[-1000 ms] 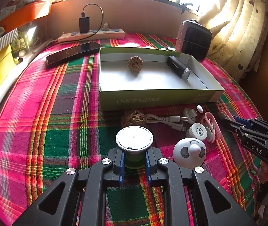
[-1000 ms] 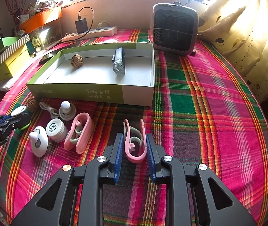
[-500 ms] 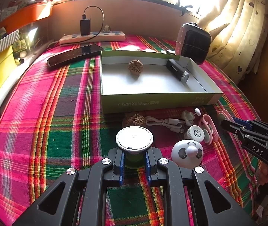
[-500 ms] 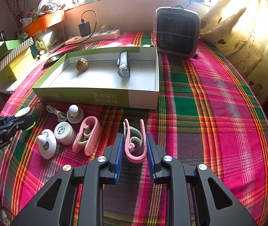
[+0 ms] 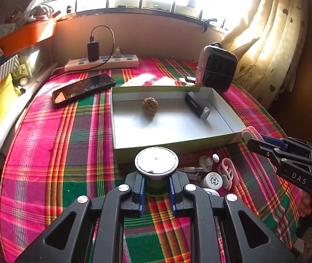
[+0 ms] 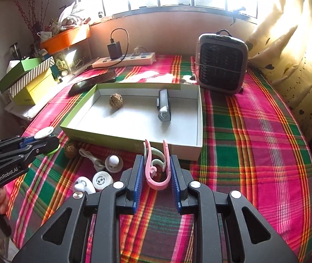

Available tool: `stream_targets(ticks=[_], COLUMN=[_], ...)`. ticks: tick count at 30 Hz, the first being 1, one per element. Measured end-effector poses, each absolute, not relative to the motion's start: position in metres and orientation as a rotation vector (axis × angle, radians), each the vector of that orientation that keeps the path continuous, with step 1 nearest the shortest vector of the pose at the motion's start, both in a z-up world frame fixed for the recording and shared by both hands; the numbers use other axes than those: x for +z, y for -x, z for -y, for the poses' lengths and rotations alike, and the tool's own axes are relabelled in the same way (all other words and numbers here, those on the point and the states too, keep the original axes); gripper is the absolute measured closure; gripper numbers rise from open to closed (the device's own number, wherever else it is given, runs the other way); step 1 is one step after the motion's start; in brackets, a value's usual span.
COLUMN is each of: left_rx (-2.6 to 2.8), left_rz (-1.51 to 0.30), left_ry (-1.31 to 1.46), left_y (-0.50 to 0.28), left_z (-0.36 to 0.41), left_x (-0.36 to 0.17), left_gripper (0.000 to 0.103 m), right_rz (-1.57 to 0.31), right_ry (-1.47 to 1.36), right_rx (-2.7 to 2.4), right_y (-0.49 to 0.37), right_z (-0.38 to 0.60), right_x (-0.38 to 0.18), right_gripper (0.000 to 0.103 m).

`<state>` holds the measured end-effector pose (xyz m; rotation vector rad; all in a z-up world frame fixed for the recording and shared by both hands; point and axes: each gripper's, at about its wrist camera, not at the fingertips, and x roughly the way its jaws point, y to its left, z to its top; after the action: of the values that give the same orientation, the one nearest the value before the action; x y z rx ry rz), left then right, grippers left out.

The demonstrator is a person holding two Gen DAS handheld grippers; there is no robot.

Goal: Organize objects

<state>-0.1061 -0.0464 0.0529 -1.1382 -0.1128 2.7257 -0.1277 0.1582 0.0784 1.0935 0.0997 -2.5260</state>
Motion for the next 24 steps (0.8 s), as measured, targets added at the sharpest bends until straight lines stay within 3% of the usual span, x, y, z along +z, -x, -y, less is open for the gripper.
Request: stream_targets(ticks=[24], left_rx=[2.714], left_rz=[0.111], left_ry=[1.172], left_y=[0.193], left_z=[0.049], left_x=[0.046], left_gripper=[0.088], right_rz=[-0.126], right_ry=[-1.21], right_rx=[-2.399], right_y=[0.235], right_z=[-0.097], right_x=[0.065], right_gripper=[0.078])
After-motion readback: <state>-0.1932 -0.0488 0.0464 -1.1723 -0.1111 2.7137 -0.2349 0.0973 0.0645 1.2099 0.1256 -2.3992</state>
